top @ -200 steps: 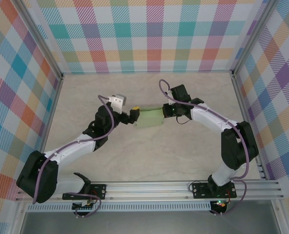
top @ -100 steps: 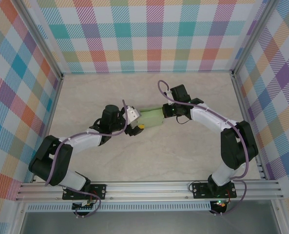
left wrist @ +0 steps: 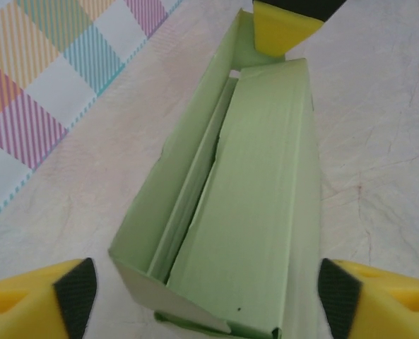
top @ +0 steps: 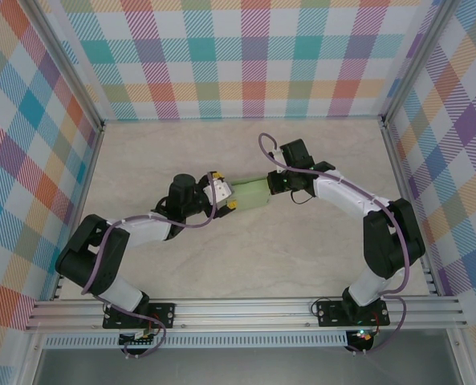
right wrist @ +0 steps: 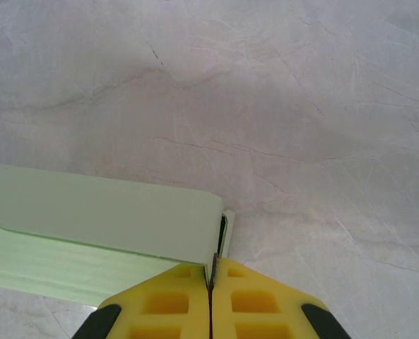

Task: Fold the paper box

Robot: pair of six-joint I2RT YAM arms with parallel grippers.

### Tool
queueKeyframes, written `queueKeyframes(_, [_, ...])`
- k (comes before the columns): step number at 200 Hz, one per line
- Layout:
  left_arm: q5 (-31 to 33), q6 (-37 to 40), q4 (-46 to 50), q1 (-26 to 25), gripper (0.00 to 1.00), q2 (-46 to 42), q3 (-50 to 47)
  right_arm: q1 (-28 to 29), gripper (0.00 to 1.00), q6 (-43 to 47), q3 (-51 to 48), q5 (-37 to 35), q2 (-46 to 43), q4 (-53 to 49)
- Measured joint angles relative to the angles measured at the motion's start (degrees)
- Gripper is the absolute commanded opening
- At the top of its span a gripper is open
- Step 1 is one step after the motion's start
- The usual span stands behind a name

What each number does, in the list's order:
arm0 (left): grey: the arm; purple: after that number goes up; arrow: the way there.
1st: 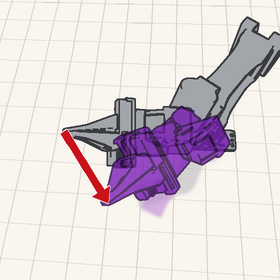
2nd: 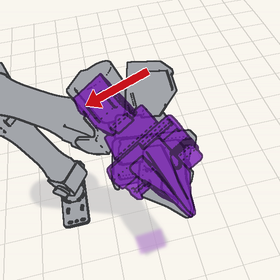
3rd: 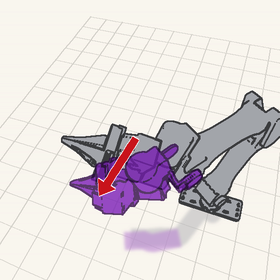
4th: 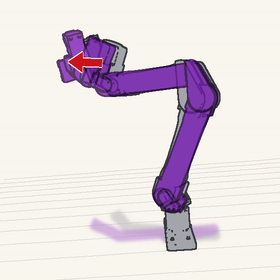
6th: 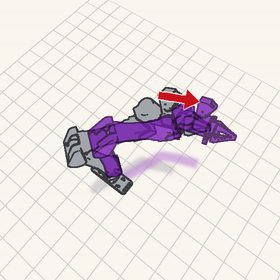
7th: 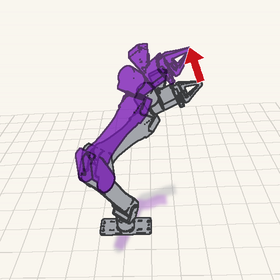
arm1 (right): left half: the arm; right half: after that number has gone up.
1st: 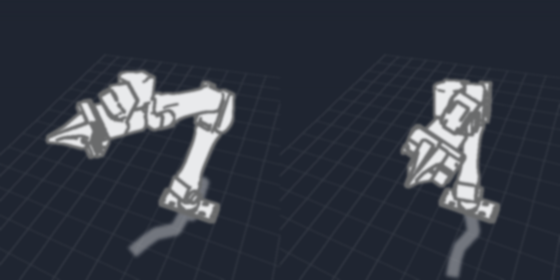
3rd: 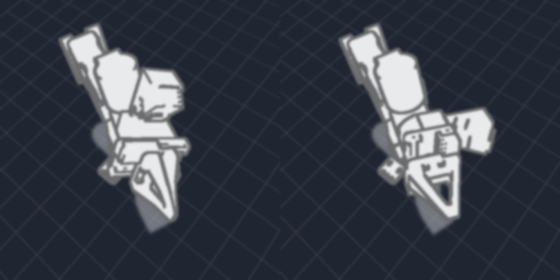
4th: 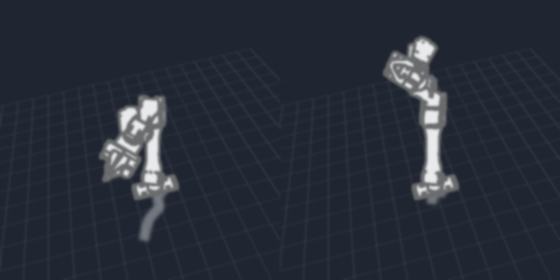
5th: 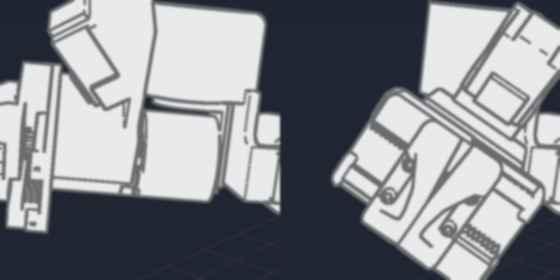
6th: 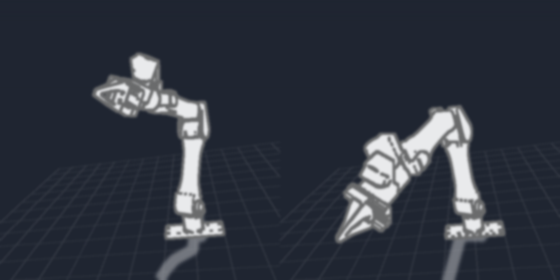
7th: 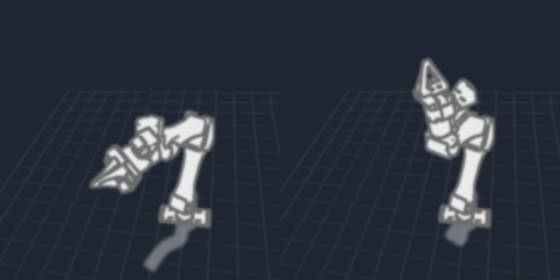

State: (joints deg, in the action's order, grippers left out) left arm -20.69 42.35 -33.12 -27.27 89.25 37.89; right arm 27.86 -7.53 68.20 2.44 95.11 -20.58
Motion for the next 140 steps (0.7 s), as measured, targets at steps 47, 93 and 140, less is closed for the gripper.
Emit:
queueKeyframes(47, [-3.2, 3.6, 2.6, -0.1, 0.60, 1.8, 2.2, 0.0, 0.06, 0.6, 0.0, 0.0, 0.4, 0.2])
queueKeyframes(93, [-3.9, 6.5, 5.2, -0.4, 0.50, 2.2, 3.5, 0.0, 0.07, 0.7, 0.3, 0.0, 0.9, 0.5])
queueKeyframes(140, [-3.6, 7.1, 6.0, -0.8, 0.43, 3.0, 3.7, 0.0, 0.17, 0.6, 0.3, 0.0, 1.1, 0.4])
